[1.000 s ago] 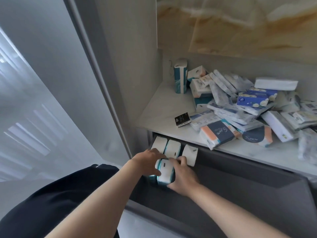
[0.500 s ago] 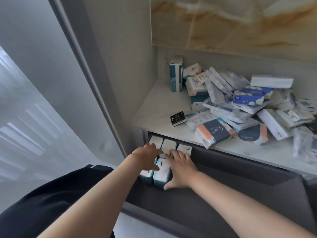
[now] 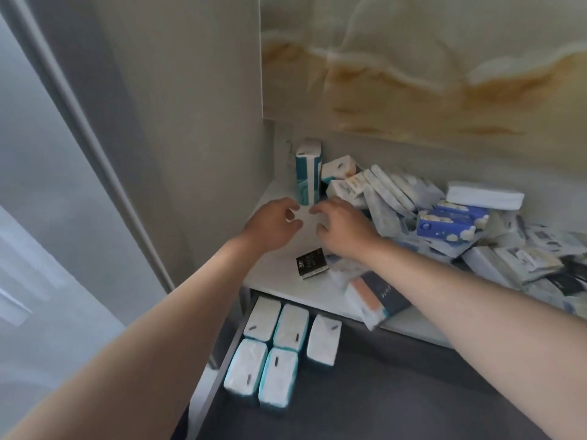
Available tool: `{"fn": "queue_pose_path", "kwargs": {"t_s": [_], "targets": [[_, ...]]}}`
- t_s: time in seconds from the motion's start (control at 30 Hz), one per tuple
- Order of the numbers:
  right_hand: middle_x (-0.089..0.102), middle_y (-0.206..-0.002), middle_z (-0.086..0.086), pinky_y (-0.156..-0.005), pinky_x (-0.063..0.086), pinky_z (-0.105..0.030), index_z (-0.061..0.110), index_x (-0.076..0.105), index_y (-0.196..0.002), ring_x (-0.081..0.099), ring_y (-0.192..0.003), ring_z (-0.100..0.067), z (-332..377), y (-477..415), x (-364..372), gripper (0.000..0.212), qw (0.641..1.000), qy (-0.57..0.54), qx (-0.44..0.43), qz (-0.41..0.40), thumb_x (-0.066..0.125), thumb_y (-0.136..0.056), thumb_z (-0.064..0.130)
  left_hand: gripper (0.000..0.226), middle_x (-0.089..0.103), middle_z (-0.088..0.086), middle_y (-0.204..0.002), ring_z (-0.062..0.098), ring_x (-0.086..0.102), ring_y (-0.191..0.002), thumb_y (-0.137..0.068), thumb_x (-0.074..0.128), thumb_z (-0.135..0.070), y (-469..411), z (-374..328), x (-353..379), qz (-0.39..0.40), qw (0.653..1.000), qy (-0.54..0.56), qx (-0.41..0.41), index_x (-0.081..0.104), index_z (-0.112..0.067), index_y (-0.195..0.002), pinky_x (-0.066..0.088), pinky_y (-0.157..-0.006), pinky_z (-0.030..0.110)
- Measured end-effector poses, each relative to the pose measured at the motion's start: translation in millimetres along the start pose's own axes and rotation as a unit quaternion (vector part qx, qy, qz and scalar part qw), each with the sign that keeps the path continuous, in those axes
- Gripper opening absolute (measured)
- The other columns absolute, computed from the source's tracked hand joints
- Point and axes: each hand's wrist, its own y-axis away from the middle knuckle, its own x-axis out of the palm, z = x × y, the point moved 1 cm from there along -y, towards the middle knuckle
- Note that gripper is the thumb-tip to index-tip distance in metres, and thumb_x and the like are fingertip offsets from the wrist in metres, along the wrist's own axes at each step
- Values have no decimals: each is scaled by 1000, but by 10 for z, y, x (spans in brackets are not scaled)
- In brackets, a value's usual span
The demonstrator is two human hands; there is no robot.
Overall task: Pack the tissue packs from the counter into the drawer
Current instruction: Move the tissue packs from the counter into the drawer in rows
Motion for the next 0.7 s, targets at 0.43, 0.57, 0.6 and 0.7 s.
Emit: {"fn": "queue_pose_path", "kwargs": {"t_s": [0.43,0.57,0.6,0.7], "targets": [[31,-156,-15,-110,41,-39,21,-12,-157,43,-135,-32,-205,-1652,81,100,981,-123,147,38,60,-90,6,47,43,-11,-124,4,44,-112,-95,53,-2,-1265,31,71,-62,980,189,-12,39,-13,-139,34,-72,5],[54,-138,-11,-102,45,-33,22,-1,-159,54,-122,-26,-203,-1687,186,92,973,-198,115,3,57,-91,1,38,60,-8,-115,6,58,-107,-92,54,-8,-1494,157,169,-42,977,207,-4,46,-23,-126,48,-97,26],[56,-135,-10,-101,46,-34,23,9,-159,56,-120,-25,-204,-1679,214,90,972,-212,104,-13,59,-87,0,39,58,-6,-119,8,56,-109,-93,55,-8,-1478,160,152,-44,975,219,-9,44,-25,-126,46,-96,28],[61,-122,-13,-95,53,-39,21,43,-144,61,-113,-28,-303,-1700,337,74,969,-224,93,-46,63,-73,13,40,55,1,-124,15,54,-112,-90,59,-7,-1395,181,98,-70,967,241,-35,45,-21,-125,44,-94,28]]}}
